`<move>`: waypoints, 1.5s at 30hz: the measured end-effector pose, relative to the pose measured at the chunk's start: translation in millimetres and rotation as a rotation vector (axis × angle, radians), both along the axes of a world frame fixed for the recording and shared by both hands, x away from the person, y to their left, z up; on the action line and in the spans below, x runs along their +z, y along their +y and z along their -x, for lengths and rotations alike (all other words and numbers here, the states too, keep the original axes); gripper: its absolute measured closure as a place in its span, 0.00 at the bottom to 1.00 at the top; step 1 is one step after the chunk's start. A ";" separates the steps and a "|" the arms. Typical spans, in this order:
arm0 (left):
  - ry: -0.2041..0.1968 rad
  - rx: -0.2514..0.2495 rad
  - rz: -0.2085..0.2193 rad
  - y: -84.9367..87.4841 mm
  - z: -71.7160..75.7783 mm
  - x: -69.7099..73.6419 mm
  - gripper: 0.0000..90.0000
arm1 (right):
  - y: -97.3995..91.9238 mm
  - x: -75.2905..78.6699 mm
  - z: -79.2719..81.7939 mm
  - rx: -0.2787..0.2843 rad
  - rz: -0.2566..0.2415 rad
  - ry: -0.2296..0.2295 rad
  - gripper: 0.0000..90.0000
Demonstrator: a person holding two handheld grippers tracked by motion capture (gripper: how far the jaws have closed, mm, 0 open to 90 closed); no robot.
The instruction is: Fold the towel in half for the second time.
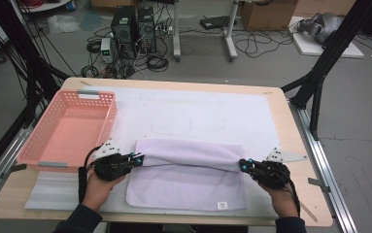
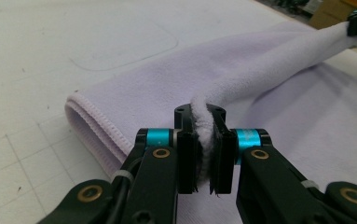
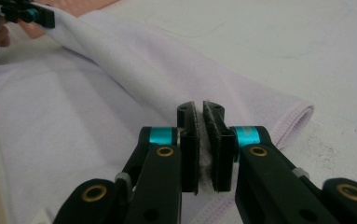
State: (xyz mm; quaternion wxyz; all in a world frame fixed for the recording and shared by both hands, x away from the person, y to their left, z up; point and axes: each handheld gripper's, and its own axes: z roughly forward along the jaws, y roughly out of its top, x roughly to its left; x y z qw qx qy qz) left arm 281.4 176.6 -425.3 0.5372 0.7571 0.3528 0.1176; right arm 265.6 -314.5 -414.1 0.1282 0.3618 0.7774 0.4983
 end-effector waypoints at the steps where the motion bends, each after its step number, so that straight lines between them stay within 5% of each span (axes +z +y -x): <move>1: -0.003 -0.011 0.008 1.9 1.3 2.2 0.92 | -1.3 1.6 1.5 0.013 -0.006 -0.002 0.94; 9: 0.034 -0.071 0.017 8.8 19.1 4.6 0.92 | -9.9 5.7 11.3 0.140 -0.018 0.036 0.94; 11: 0.055 -0.097 0.004 11.1 25.3 2.9 0.92 | -10.2 4.3 14.7 0.180 -0.025 0.083 0.93; 13: 0.071 -0.113 0.008 13.1 28.4 1.0 0.82 | -10.3 1.2 17.7 0.197 -0.014 0.111 0.77; 16: 0.072 -0.048 0.025 16.4 25.4 2.7 0.49 | -16.1 0.4 17.0 0.148 -0.053 0.119 0.66; 20: 0.068 0.045 0.036 17.1 14.9 5.8 0.46 | -22.2 2.2 10.3 0.007 -0.123 0.102 0.54; 24: 0.071 0.104 0.002 11.7 -3.9 4.8 0.44 | -21.4 -2.5 -3.9 -0.145 -0.041 0.096 0.51; 27: 0.092 0.145 -0.010 7.3 -23.2 0.2 0.44 | -14.4 -7.6 -17.1 -0.204 0.000 0.097 0.50; 35: 0.148 0.202 -0.072 -3.8 -60.4 -14.5 0.44 | 6.7 -22.9 -51.3 -0.226 0.102 0.116 0.45; 39: 0.188 0.202 -0.120 -9.0 -70.4 -26.8 0.44 | 12.2 -33.5 -62.8 -0.169 0.159 0.148 0.40; 40: 0.170 0.202 -0.132 -10.2 -69.8 -26.9 0.44 | 12.6 -35.8 -64.7 -0.156 0.160 0.153 0.38; 42: 0.156 0.185 -0.148 -11.1 -68.6 -26.8 0.49 | 13.0 -34.7 -65.2 -0.146 0.174 0.152 0.37; 45: 0.153 0.127 -0.141 -13.1 -66.1 -26.6 0.76 | 12.9 -34.1 -65.7 -0.128 0.192 0.146 0.44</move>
